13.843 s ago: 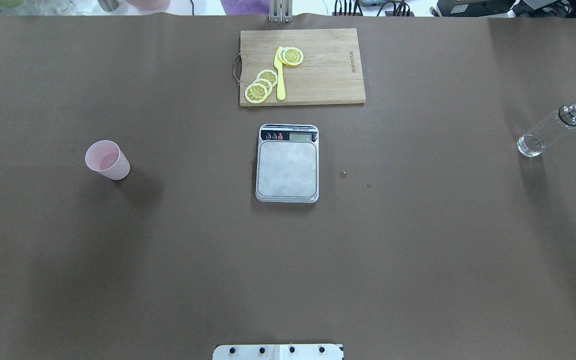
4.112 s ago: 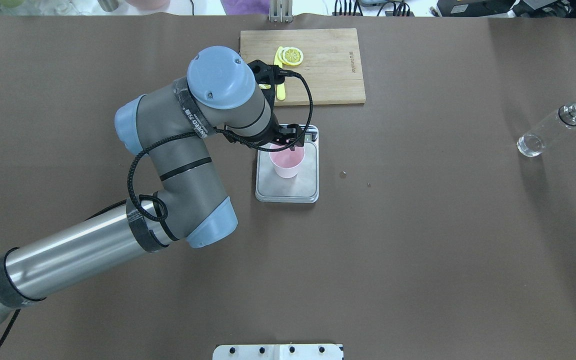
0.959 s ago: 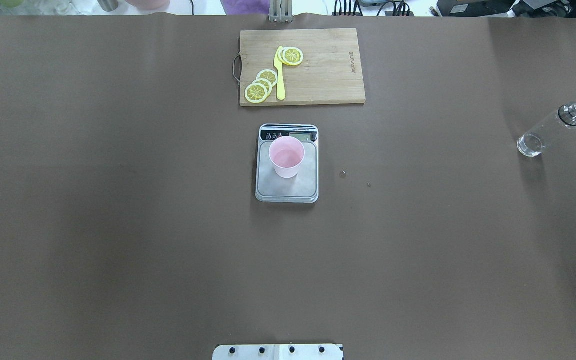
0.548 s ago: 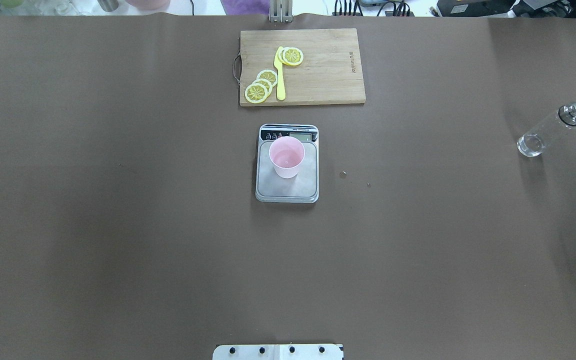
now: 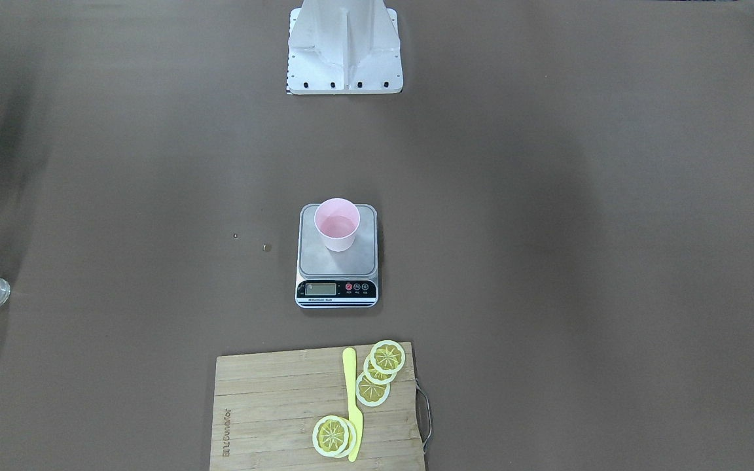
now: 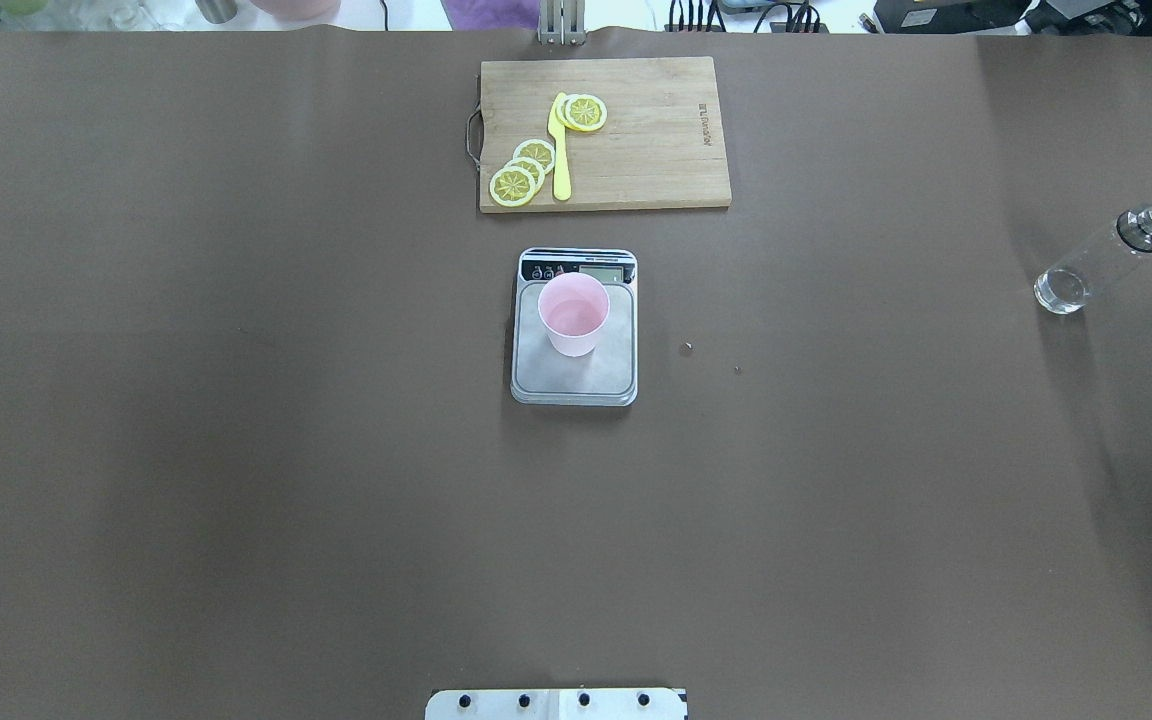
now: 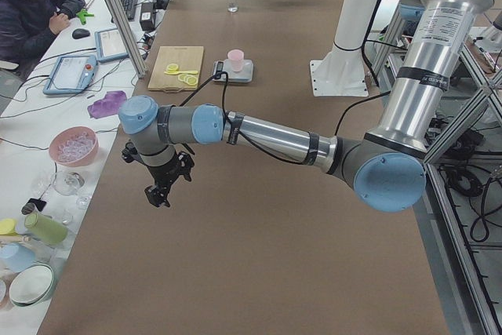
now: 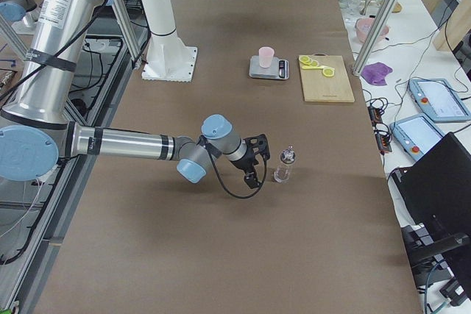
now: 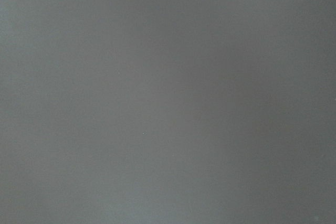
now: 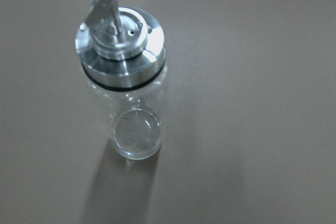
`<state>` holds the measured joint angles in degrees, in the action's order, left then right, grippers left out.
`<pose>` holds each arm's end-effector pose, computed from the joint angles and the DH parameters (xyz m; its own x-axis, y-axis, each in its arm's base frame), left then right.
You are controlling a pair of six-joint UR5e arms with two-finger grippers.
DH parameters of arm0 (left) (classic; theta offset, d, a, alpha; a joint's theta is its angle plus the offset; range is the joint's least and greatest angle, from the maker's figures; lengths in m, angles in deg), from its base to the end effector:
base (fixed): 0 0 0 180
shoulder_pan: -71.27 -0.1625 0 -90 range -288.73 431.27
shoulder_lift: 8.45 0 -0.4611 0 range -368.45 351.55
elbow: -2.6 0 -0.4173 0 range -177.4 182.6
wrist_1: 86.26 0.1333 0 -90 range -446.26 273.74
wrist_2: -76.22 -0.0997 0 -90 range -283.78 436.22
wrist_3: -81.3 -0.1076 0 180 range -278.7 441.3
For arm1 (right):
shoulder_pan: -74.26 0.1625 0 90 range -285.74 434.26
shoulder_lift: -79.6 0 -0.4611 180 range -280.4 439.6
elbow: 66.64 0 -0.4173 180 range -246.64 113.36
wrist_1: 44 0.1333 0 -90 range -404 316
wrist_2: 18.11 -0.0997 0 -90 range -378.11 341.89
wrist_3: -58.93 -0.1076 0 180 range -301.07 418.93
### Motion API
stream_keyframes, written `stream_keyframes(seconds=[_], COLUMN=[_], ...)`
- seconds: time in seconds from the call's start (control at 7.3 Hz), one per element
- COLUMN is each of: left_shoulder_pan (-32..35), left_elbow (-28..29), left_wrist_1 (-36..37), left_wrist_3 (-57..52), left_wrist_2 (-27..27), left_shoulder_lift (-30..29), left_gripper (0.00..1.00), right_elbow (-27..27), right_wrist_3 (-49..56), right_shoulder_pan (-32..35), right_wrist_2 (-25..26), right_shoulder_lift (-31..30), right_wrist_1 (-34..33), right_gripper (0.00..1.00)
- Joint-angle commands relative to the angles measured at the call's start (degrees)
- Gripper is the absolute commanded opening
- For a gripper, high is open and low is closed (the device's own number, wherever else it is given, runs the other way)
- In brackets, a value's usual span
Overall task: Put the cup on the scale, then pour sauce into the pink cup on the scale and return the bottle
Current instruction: 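Reach the right gripper to the glass sauce bottle's metal spout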
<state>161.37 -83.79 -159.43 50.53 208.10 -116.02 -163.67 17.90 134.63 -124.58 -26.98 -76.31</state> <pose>-0.0626 -0.6396 0.5864 0.6406 0.4811 -0.5985 -0.3794 0.8759 0.2981 -0.1199 -0.4188 0.6683 0.7666 -0.1153 0.6316 -0.2298 0.8693 0.4376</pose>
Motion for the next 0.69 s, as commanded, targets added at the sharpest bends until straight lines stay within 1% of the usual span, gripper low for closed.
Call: stream_keyframes(seconds=[0.0, 0.14, 0.27, 0.41, 0.55], left_shoulder_pan=[0.00, 0.00, 0.00, 0.00, 0.00], left_elbow=[-0.01, -0.01, 0.08, 0.08, 0.17], left_wrist_1=[-0.05, -0.05, -0.05, -0.05, -0.05], left_wrist_3=[0.00, 0.00, 0.00, 0.00, 0.00], left_wrist_2=[0.05, 0.05, 0.05, 0.05, 0.05], left_shoulder_lift=[0.00, 0.00, 0.08, 0.08, 0.08], left_gripper=[0.98, 0.98, 0.98, 0.98, 0.98], right_elbow=[0.70, 2.01, 6.28, 11.11, 11.77], right_wrist_3=[-4.56, -5.01, -5.54, -7.81, -11.22], right_shoulder_pan=[-4.19, -5.00, -5.26, -5.27, -5.53], right_wrist_2=[4.67, 5.91, 6.96, 7.24, 8.98], right_shoulder_lift=[2.25, 3.39, 4.71, 6.81, 7.70], right_wrist_1=[0.68, 1.46, 8.08, 12.76, 13.33], right_gripper=[1.00, 1.00, 1.00, 1.00, 1.00])
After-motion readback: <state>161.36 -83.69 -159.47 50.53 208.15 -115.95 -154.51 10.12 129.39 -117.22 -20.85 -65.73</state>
